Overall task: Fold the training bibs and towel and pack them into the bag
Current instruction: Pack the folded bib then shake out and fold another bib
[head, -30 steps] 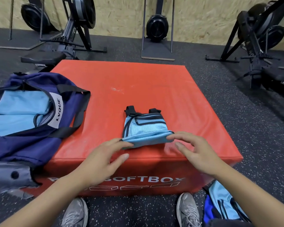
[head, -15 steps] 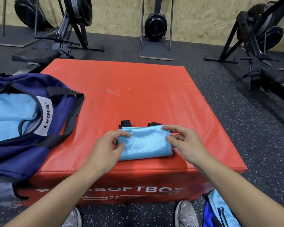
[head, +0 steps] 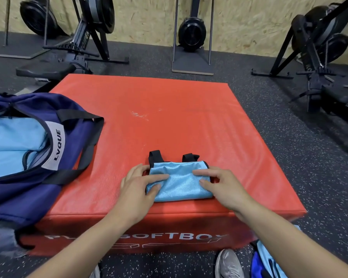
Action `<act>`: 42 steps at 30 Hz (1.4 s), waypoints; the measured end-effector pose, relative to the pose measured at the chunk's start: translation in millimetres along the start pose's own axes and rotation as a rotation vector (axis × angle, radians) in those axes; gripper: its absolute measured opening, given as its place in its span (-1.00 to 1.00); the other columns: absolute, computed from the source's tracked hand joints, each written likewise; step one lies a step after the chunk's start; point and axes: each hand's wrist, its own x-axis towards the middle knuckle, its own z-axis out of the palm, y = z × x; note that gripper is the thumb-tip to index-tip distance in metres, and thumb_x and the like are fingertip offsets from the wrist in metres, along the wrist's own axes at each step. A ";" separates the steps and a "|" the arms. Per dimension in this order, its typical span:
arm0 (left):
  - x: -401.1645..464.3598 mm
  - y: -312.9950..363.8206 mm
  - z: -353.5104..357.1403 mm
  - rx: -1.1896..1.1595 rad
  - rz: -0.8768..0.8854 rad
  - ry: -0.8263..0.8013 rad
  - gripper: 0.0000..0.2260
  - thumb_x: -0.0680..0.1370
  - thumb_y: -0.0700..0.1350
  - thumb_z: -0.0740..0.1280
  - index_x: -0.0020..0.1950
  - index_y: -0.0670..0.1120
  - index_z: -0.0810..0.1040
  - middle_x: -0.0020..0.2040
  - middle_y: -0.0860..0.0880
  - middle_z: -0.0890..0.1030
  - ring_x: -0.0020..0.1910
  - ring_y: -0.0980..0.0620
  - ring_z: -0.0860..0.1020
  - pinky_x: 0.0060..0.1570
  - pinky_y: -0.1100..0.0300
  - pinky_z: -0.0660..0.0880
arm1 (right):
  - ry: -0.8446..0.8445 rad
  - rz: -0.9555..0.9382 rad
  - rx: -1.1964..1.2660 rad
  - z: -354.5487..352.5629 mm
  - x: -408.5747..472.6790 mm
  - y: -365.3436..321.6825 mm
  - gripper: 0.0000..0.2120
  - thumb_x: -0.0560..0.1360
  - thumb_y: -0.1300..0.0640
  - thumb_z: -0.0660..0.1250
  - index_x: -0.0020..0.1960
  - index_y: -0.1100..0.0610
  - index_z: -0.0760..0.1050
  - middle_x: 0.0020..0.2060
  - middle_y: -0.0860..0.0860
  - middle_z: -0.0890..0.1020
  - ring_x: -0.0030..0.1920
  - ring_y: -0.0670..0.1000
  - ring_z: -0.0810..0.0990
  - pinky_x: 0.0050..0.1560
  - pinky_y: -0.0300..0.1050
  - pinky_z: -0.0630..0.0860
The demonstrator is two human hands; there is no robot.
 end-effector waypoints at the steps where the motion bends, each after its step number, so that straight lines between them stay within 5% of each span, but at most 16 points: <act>1: 0.5 -0.3 1.2 -0.011 0.002 -0.008 -0.69 0.60 -0.04 0.37 0.25 0.34 0.58 0.43 0.04 0.41 0.51 -0.01 0.22 0.50 -0.05 0.16 | 0.013 -0.010 -0.017 3.0 0.2 0.2 -0.72 0.52 0.26 0.42 0.14 -0.04 0.69 0.09 -0.16 0.63 0.01 -0.25 0.57 -0.03 -0.48 0.38; 5: -1.4 -2.3 1.1 -0.190 0.027 -0.013 -0.61 0.58 -0.17 0.39 0.26 0.29 0.60 0.36 0.05 0.46 0.44 0.08 0.31 0.48 0.08 0.22 | 0.077 -0.031 0.026 9.1 -2.1 -1.8 -0.64 0.49 0.34 0.40 0.11 -0.08 0.69 0.09 -0.13 0.64 0.06 -0.16 0.59 0.04 -0.40 0.44; 9: -7.3 4.1 -12.8 -0.412 0.093 0.015 -0.51 0.55 -0.32 0.38 0.29 0.25 0.57 0.26 0.13 0.50 0.31 0.23 0.44 0.33 0.39 0.27 | 0.081 -0.076 0.176 11.6 -10.7 -17.9 -0.62 0.51 0.43 0.34 0.12 0.01 0.68 0.01 -0.07 0.64 -0.22 -0.19 0.55 -0.16 -0.41 0.41; 13: -14.6 -4.7 -40.3 -0.514 0.100 0.002 -0.49 0.52 -0.30 0.38 0.33 0.23 0.57 0.24 0.14 0.52 0.32 0.14 0.49 0.39 0.22 0.35 | 0.008 -0.037 0.377 21.7 -18.1 -37.8 -0.58 0.51 0.46 0.33 0.09 -0.02 0.69 0.11 0.10 0.68 -0.07 -0.04 0.66 0.00 -0.10 0.59; 16: -29.3 -14.1 -73.1 -0.513 0.090 0.028 -0.50 0.43 -0.21 0.38 0.28 0.26 0.59 0.20 0.13 0.55 0.29 0.10 0.52 0.40 0.08 0.39 | -0.056 -0.002 0.487 38.4 -29.1 -58.8 -0.54 0.47 0.53 0.32 0.16 0.05 0.64 0.06 0.17 0.71 -0.04 0.03 0.68 0.01 -0.10 0.62; 22: -69.7 -39.2 -152.6 -0.397 0.055 0.070 -0.49 0.39 -0.19 0.37 0.25 0.27 0.61 0.23 0.16 0.57 0.32 0.15 0.50 0.42 0.13 0.35 | -0.142 0.006 0.523 101.2 -42.3 -101.6 -0.53 0.44 0.52 0.36 0.20 0.07 0.63 -0.04 0.19 0.72 -0.10 0.10 0.64 0.01 0.04 0.57; 27: -104.7 -76.7 -226.8 -0.312 -0.022 0.163 -0.47 0.37 -0.19 0.39 0.20 0.35 0.59 0.26 0.20 0.59 0.31 0.27 0.48 0.34 0.32 0.32 | -0.247 0.002 0.571 173.2 -40.0 -155.6 -0.48 0.24 0.29 0.45 0.19 0.06 0.64 -0.17 0.17 0.67 -0.15 0.11 0.57 -0.04 0.02 0.50; 30: -116.5 -106.8 -269.6 -0.255 -0.099 0.237 -0.41 0.40 -0.32 0.40 0.18 0.35 0.61 0.26 0.21 0.59 0.23 0.24 0.52 0.20 0.36 0.39 | -0.324 -0.009 0.585 218.3 -24.4 -188.4 -0.54 0.35 0.42 0.44 0.17 0.05 0.65 -0.17 0.13 0.67 -0.17 0.06 0.58 -0.12 -0.09 0.53; 33: -116.2 -129.3 -313.1 -0.203 -0.177 0.317 -0.40 0.40 -0.42 0.36 0.18 0.25 0.65 0.15 0.16 0.62 0.05 0.23 0.56 0.23 0.13 0.47 | -0.401 -0.026 0.584 266.0 -2.2 -224.2 -0.56 0.37 0.43 0.42 0.10 -0.01 0.69 -0.16 0.07 0.63 -0.21 -0.01 0.56 -0.18 -0.20 0.53; 35: -107.8 -140.0 -336.4 -0.168 -0.245 0.352 -0.46 0.41 -0.45 0.33 0.18 0.12 0.66 -0.11 0.14 0.61 -0.23 0.19 0.45 -0.02 0.09 0.54 | -0.436 -0.008 0.604 292.7 14.4 -243.2 -0.55 0.40 0.44 0.40 0.13 -0.01 0.68 -0.04 0.09 0.64 -0.14 0.02 0.56 -0.10 -0.15 0.54; 37: -93.7 -153.8 -352.1 -0.161 -0.304 0.356 -0.52 0.44 -0.41 0.31 0.16 0.10 0.65 -0.16 0.03 0.62 -0.37 0.14 0.43 -0.37 0.34 0.39 | -0.474 0.033 0.635 314.7 31.1 -257.2 -0.55 0.42 0.46 0.37 0.14 0.01 0.68 0.14 0.12 0.65 -0.06 0.05 0.58 -0.03 -0.07 0.52; 42: -42.6 -196.7 -353.5 -0.390 -0.516 0.394 -0.61 0.48 -0.37 0.23 0.09 0.03 0.67 -0.40 0.04 0.51 -0.47 0.11 0.31 -0.48 0.27 0.22 | -0.464 0.164 0.645 345.1 73.9 -273.7 -0.55 0.50 0.44 0.24 0.24 0.06 0.61 0.21 0.16 0.62 -0.07 0.07 0.60 -0.18 -0.15 0.53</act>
